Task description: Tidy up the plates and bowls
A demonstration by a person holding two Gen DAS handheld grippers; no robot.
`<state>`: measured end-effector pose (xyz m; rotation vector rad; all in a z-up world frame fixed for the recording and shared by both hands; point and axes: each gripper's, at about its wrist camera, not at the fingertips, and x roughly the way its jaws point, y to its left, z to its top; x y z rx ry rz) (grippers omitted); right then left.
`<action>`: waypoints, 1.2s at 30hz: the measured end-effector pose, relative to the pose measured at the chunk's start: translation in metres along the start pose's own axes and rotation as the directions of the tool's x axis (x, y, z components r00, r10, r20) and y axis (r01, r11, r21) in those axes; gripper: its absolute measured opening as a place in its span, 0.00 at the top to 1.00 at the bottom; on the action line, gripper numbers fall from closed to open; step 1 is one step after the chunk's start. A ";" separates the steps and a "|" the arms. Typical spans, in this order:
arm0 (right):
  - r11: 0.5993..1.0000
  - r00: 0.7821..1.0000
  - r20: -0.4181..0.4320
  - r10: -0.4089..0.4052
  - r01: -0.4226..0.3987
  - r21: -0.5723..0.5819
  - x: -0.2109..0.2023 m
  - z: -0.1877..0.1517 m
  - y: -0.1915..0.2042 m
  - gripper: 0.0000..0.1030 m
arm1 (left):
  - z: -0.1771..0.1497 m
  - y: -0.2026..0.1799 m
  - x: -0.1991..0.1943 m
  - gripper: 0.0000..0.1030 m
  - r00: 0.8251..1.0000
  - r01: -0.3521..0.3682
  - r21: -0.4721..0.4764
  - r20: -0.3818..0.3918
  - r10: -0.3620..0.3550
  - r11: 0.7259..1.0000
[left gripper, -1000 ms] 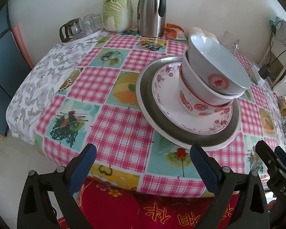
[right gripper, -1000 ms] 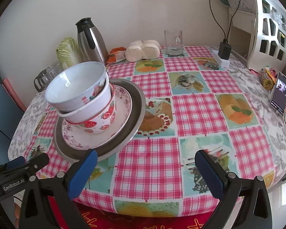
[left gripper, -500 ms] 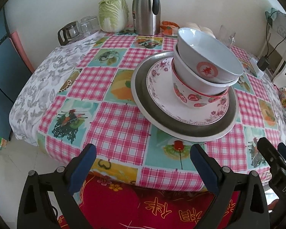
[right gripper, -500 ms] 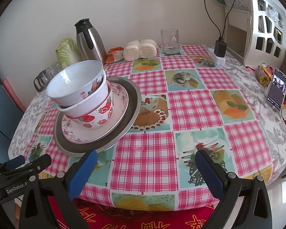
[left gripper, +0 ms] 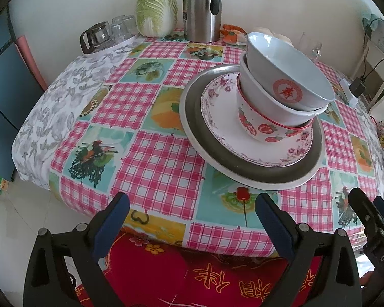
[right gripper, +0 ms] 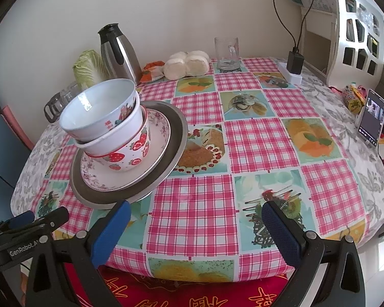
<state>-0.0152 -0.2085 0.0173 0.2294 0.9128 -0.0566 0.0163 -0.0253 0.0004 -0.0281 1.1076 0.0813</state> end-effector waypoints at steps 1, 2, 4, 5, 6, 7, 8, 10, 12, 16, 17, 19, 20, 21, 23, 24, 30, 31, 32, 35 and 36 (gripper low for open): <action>1.000 1.000 -0.002 0.000 0.000 0.003 0.001 0.000 0.000 0.00 | 0.000 0.000 0.000 0.04 1.000 0.000 0.000 0.000 0.000 1.000; 1.000 1.000 -0.004 -0.001 0.001 0.004 0.001 0.000 -0.001 0.00 | 0.000 0.000 0.000 0.04 1.000 0.000 0.001 -0.001 0.000 1.000; 1.000 1.000 -0.003 -0.002 0.002 0.002 0.002 0.000 0.000 0.00 | 0.001 0.000 0.001 0.04 1.000 0.004 0.002 -0.004 -0.004 1.000; 1.000 1.000 -0.002 -0.001 0.001 0.000 0.002 0.000 -0.001 0.00 | 0.001 0.000 0.002 0.04 1.000 0.007 0.002 -0.007 -0.007 1.000; 1.000 1.000 -0.003 -0.002 0.002 -0.002 0.003 0.000 -0.001 0.00 | 0.001 0.000 0.003 0.04 1.000 0.008 0.002 -0.011 -0.008 1.000; 1.000 1.000 -0.004 -0.002 0.002 -0.003 0.003 0.000 -0.001 0.00 | 0.001 0.000 0.005 0.04 1.000 0.010 0.003 -0.015 -0.010 1.000; 1.000 1.000 -0.005 -0.002 0.002 -0.004 0.004 0.000 -0.001 0.00 | 0.001 0.000 0.005 0.04 1.000 0.011 0.004 -0.018 -0.011 1.000; 1.000 1.000 -0.007 -0.003 0.003 -0.007 0.005 0.000 0.000 0.00 | 0.001 -0.001 0.006 0.04 1.000 0.012 0.004 -0.021 -0.012 1.000; 1.000 1.000 -0.008 -0.005 0.005 -0.009 0.005 0.000 0.001 0.00 | 0.002 -0.001 0.007 0.04 1.000 0.015 0.002 -0.023 -0.015 1.000; 1.000 1.000 -0.011 -0.006 0.006 -0.012 0.006 0.000 0.001 0.00 | 0.002 -0.002 0.009 0.04 0.999 0.020 0.003 -0.028 -0.020 1.000; 1.000 1.000 -0.011 -0.006 0.006 -0.012 0.006 0.000 0.002 0.00 | 0.002 -0.002 0.009 0.04 0.999 0.021 0.004 -0.029 -0.021 1.000; 1.000 1.000 -0.010 -0.007 0.007 -0.013 0.007 0.000 0.001 0.00 | 0.002 -0.002 0.009 0.04 0.999 0.021 0.006 -0.028 -0.021 1.000; 1.000 1.000 -0.011 -0.007 0.007 -0.013 0.007 0.000 0.002 0.00 | 0.002 -0.002 0.009 0.04 0.999 0.021 0.007 -0.028 -0.021 1.000; 1.000 1.000 -0.014 -0.008 0.007 -0.011 0.007 0.000 0.001 0.00 | 0.002 -0.002 0.009 0.04 0.999 0.021 0.007 -0.029 -0.021 1.000; 1.000 1.000 -0.013 -0.007 0.007 -0.011 0.008 0.000 0.001 0.00 | 0.002 -0.002 0.009 0.04 0.999 0.021 0.006 -0.029 -0.021 1.000; 1.000 1.000 -0.014 -0.007 0.007 -0.011 0.008 0.000 0.001 0.00 | 0.002 -0.002 0.009 0.04 0.999 0.020 0.006 -0.029 -0.020 1.000; 1.000 1.000 -0.014 -0.005 0.005 -0.010 0.009 0.000 0.000 0.00 | 0.002 -0.002 0.009 0.04 0.999 0.021 0.007 -0.030 -0.021 1.000; 1.000 1.000 -0.015 -0.005 0.005 -0.009 0.009 0.000 0.000 0.00 | 0.002 -0.002 0.009 0.04 0.999 0.020 0.007 -0.031 -0.020 1.000; 1.000 1.000 -0.017 -0.006 0.005 -0.009 0.010 0.000 0.000 0.00 | 0.002 -0.002 0.009 0.04 0.999 0.020 0.007 -0.032 -0.020 1.000; 1.000 1.000 -0.019 -0.005 0.004 -0.010 0.012 0.000 -0.001 0.00 | 0.002 -0.002 0.010 0.04 0.999 0.021 0.006 -0.036 -0.021 1.000; 1.000 1.000 -0.019 -0.004 0.004 -0.011 0.012 0.000 -0.001 0.00 | 0.001 -0.002 0.011 0.04 0.999 0.021 0.006 -0.037 -0.020 1.000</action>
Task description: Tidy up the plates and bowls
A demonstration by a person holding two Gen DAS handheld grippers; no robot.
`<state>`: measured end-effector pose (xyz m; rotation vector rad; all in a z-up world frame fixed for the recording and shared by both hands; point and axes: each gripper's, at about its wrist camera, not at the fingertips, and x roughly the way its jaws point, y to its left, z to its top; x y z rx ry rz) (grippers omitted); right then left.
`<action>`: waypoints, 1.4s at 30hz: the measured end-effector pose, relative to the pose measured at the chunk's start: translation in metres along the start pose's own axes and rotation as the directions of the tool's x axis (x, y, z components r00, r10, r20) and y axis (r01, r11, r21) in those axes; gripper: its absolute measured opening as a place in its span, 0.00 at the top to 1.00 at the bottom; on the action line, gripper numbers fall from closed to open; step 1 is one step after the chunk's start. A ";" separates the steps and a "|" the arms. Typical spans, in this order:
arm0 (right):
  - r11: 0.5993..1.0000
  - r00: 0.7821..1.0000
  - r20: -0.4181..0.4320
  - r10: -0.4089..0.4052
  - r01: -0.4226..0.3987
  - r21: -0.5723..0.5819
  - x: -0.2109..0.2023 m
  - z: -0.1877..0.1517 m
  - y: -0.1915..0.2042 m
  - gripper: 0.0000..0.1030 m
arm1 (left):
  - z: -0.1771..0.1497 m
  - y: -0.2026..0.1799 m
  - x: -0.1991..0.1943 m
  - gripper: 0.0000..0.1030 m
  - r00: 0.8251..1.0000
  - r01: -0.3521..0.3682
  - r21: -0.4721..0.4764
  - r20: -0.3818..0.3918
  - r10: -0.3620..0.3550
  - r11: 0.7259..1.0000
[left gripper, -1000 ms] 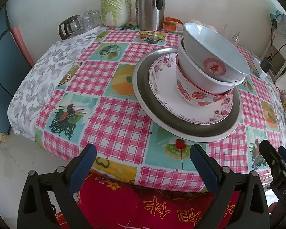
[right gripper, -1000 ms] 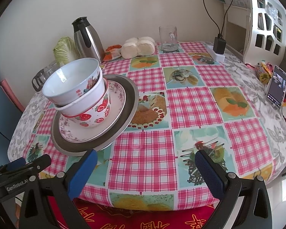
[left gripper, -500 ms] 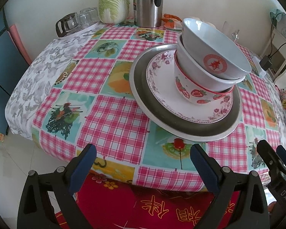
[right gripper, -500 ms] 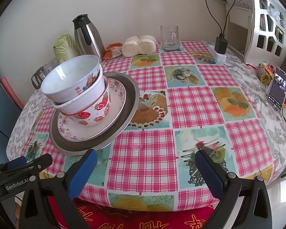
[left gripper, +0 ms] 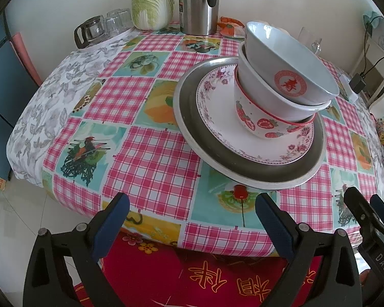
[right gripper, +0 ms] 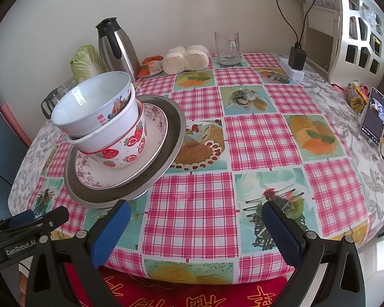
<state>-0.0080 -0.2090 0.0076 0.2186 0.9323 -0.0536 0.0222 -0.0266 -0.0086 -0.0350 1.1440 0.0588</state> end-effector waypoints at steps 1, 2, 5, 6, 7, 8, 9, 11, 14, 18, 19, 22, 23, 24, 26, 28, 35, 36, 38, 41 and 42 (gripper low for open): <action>1.000 1.000 -0.001 0.000 0.000 -0.001 0.000 0.000 0.000 0.00 | 0.000 0.000 0.000 0.04 1.000 0.001 0.001 -0.001 -0.001 1.000; 1.000 1.000 -0.002 0.000 0.000 -0.001 0.001 0.000 0.000 0.00 | 0.000 0.000 0.000 0.04 1.000 0.001 0.002 -0.001 -0.001 1.000; 1.000 1.000 -0.003 -0.001 0.001 -0.002 0.001 0.000 0.000 0.00 | 0.000 0.000 0.001 0.04 1.000 0.000 0.003 -0.003 0.000 1.000; 1.000 1.000 -0.003 -0.001 0.001 -0.003 0.002 0.000 0.000 0.00 | 0.000 0.001 0.001 0.04 1.000 -0.001 0.003 -0.004 0.001 1.000; 1.000 1.000 -0.004 -0.001 0.001 -0.002 0.002 0.000 0.000 0.00 | 0.000 0.000 0.001 0.04 1.000 0.000 0.003 -0.004 0.000 1.000; 1.000 1.000 -0.004 -0.001 0.001 -0.002 0.002 0.000 0.000 0.00 | 0.000 0.001 0.001 0.04 1.000 -0.001 0.003 -0.005 0.001 1.000; 1.000 1.000 -0.004 -0.001 0.001 -0.002 0.001 0.000 0.000 0.00 | 0.000 0.001 0.001 0.04 1.000 0.000 0.003 -0.005 0.000 1.000; 1.000 1.000 -0.003 -0.001 0.001 -0.002 0.001 0.000 0.001 0.00 | 0.000 0.001 0.001 0.04 1.000 -0.001 0.004 -0.005 0.001 1.000; 1.000 1.000 -0.005 0.000 0.000 -0.004 0.002 0.000 0.001 0.00 | 0.001 0.000 0.001 0.04 1.000 -0.001 0.004 -0.005 0.001 1.000; 1.000 1.000 -0.005 -0.001 0.001 -0.004 0.002 0.000 0.001 0.00 | 0.001 0.001 0.002 0.04 1.000 -0.001 0.004 -0.006 0.001 1.000; 1.000 1.000 -0.005 -0.001 0.001 -0.004 0.002 0.000 0.001 0.00 | 0.001 0.001 0.001 0.04 1.000 -0.001 0.005 -0.006 0.001 1.000; 1.000 1.000 -0.006 -0.001 0.001 -0.005 0.002 0.000 0.001 0.00 | 0.001 0.001 0.001 0.04 1.000 -0.001 0.005 -0.006 0.001 1.000; 1.000 1.000 -0.006 -0.001 0.001 -0.005 0.002 0.000 0.001 0.00 | 0.001 0.001 0.002 0.04 1.000 -0.001 0.006 -0.006 0.001 1.000; 1.000 1.000 -0.006 -0.001 0.001 -0.005 0.002 0.000 0.001 0.00 | 0.000 0.000 0.002 0.04 1.000 -0.001 0.007 -0.006 0.001 1.000; 1.000 1.000 -0.006 -0.001 0.001 -0.004 0.002 0.000 0.001 0.00 | 0.000 0.000 0.001 0.04 1.000 -0.002 0.010 -0.002 0.002 1.000; 1.000 1.000 -0.006 -0.001 0.000 -0.005 0.002 0.000 0.001 0.00 | 0.000 0.000 0.001 0.04 1.000 -0.002 0.015 -0.001 0.002 1.000; 1.000 1.000 -0.006 -0.001 0.001 -0.004 0.002 0.000 0.001 0.00 | 0.000 0.000 0.001 0.04 1.000 -0.005 0.018 -0.001 0.005 1.000; 1.000 1.000 -0.006 -0.001 0.001 -0.004 0.002 0.000 0.002 0.00 | 0.000 0.000 0.001 0.04 1.000 -0.005 0.018 -0.002 0.005 1.000; 1.000 1.000 -0.006 -0.001 0.001 -0.004 0.002 0.000 0.002 0.00 | 0.000 0.000 0.000 0.04 1.000 -0.005 0.017 -0.001 0.005 1.000; 1.000 1.000 -0.006 -0.002 0.002 -0.004 0.002 0.000 0.002 0.00 | 0.000 0.000 0.000 0.04 1.000 -0.008 0.018 0.003 0.008 1.000; 1.000 1.000 -0.006 -0.002 0.002 -0.004 0.002 0.000 0.002 0.00 | 0.000 0.000 -0.001 0.04 1.000 -0.010 0.019 0.005 0.010 1.000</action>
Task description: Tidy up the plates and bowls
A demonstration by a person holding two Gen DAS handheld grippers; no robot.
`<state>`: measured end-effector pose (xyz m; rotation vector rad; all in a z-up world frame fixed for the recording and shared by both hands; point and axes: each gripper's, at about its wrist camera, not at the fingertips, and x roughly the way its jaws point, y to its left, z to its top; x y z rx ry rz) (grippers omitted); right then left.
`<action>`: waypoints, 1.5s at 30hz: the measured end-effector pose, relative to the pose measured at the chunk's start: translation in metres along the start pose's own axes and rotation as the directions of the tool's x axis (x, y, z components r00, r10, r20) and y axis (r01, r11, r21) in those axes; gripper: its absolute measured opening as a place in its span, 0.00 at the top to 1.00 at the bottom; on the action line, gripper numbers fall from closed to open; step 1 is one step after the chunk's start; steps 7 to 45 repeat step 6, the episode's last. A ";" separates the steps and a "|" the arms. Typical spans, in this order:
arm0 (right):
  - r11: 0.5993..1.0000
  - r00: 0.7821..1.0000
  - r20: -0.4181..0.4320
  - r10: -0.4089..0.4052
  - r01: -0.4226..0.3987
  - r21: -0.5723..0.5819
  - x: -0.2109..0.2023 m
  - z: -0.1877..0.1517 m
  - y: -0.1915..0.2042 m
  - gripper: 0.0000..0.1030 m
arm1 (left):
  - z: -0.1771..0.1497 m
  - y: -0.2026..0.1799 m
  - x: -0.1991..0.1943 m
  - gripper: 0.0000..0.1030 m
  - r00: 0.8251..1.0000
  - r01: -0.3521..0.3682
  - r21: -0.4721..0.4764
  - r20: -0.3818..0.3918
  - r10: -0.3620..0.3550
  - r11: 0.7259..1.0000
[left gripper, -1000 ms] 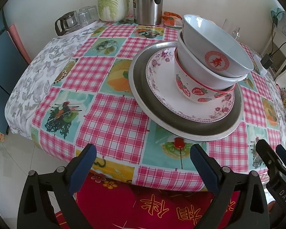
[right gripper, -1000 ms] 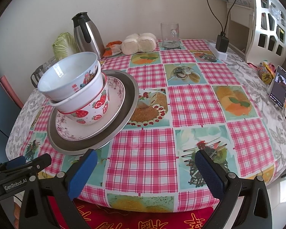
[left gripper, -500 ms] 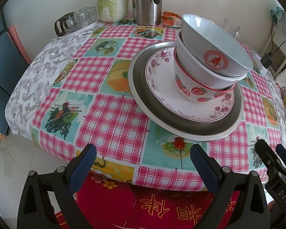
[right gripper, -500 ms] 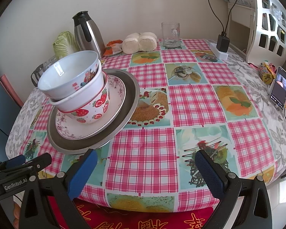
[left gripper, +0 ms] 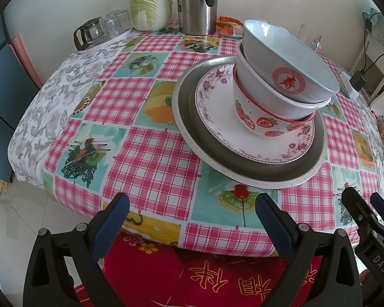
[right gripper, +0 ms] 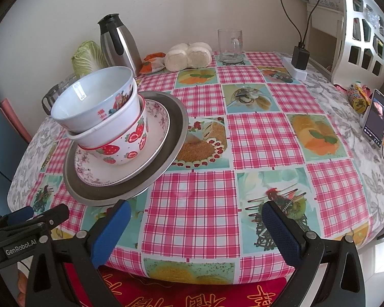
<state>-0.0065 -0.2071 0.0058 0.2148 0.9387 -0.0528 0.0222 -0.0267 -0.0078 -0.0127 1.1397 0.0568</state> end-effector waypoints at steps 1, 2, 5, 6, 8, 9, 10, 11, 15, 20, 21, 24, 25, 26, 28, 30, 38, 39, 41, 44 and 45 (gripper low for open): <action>1.000 1.000 0.000 0.000 0.000 0.000 0.000 0.000 0.000 0.00 | 0.000 0.000 -0.001 0.04 1.000 -0.003 0.001 0.002 0.003 1.000; 1.000 1.000 0.000 0.000 0.000 0.000 0.000 0.000 0.000 0.00 | 0.000 0.000 -0.001 0.04 1.000 -0.003 0.003 0.004 0.003 1.000; 1.000 1.000 0.000 0.000 0.000 0.000 0.000 0.000 0.000 0.00 | 0.000 0.000 -0.002 0.04 1.000 0.001 0.004 0.006 -0.001 1.000; 1.000 1.000 0.000 0.000 0.000 0.000 0.000 0.000 0.000 0.00 | 0.000 -0.001 -0.001 0.04 1.000 0.002 0.004 0.005 -0.002 1.000; 1.000 1.000 0.000 0.000 0.000 0.000 0.000 0.000 0.000 0.00 | 0.000 -0.001 -0.001 0.04 1.000 0.002 0.004 0.005 -0.002 1.000; 1.000 1.000 0.000 0.000 0.000 0.000 0.000 0.000 0.000 0.00 | 0.000 -0.001 -0.001 0.04 1.000 0.002 0.004 0.005 -0.002 1.000; 1.000 1.000 0.000 0.000 0.000 0.000 0.000 0.000 0.000 0.00 | 0.000 -0.001 -0.001 0.04 1.000 0.002 0.004 0.005 -0.002 1.000; 1.000 1.000 0.000 0.000 0.000 0.000 0.000 0.000 0.000 0.00 | 0.000 -0.001 -0.001 0.04 1.000 0.002 0.004 0.005 -0.002 1.000; 1.000 1.000 0.000 0.000 0.000 0.000 0.000 0.000 0.000 0.00 | 0.000 -0.001 -0.001 0.04 1.000 0.002 0.004 0.005 -0.002 1.000; 1.000 1.000 0.000 0.000 0.000 0.000 0.000 0.000 0.000 0.00 | 0.000 -0.001 -0.001 0.04 1.000 0.002 0.004 0.005 -0.002 1.000; 1.000 1.000 0.000 0.000 0.000 0.000 0.000 0.000 0.000 0.00 | 0.000 -0.001 -0.001 0.04 1.000 0.002 0.004 0.005 -0.002 1.000; 1.000 1.000 0.000 0.000 0.000 0.000 0.000 0.000 0.000 0.00 | 0.000 -0.001 -0.001 0.04 1.000 0.002 0.004 0.005 -0.002 1.000; 1.000 1.000 0.000 0.000 0.000 0.000 0.000 0.000 0.000 0.00 | 0.000 -0.001 -0.001 0.04 1.000 0.002 0.004 0.005 -0.002 1.000; 1.000 1.000 0.000 0.000 0.000 0.000 0.000 0.000 0.000 0.00 | 0.000 -0.001 -0.001 0.04 1.000 0.002 0.004 0.005 -0.002 1.000; 1.000 1.000 0.000 0.000 0.000 0.000 0.000 0.000 0.000 0.00 | 0.000 -0.001 -0.001 0.04 1.000 0.002 0.004 0.005 -0.002 1.000; 1.000 1.000 0.000 0.000 0.000 0.000 0.000 0.000 0.000 0.00 | 0.000 -0.001 -0.001 0.04 1.000 0.002 0.004 0.005 -0.002 1.000; 1.000 1.000 0.000 0.000 0.000 0.000 0.000 0.000 0.000 0.00 | 0.000 -0.001 -0.001 0.04 1.000 0.002 0.004 0.005 -0.002 1.000; 1.000 1.000 0.000 0.000 0.000 0.000 0.000 0.000 0.000 0.00 | 0.000 -0.001 -0.001 0.04 1.000 0.002 0.004 0.005 -0.002 1.000; 1.000 1.000 0.000 0.000 0.000 0.000 0.000 0.000 0.000 0.00 | 0.000 -0.001 -0.001 0.04 1.000 0.002 0.004 0.005 -0.002 1.000; 1.000 1.000 0.000 0.000 0.000 0.000 0.000 0.000 0.000 0.00 | 0.000 -0.001 -0.001 0.04 1.000 0.002 0.004 0.005 -0.002 1.000; 1.000 1.000 0.000 0.000 0.000 0.000 0.000 0.000 0.000 0.00 | 0.000 -0.001 -0.001 0.04 1.000 0.002 0.004 0.005 -0.002 1.000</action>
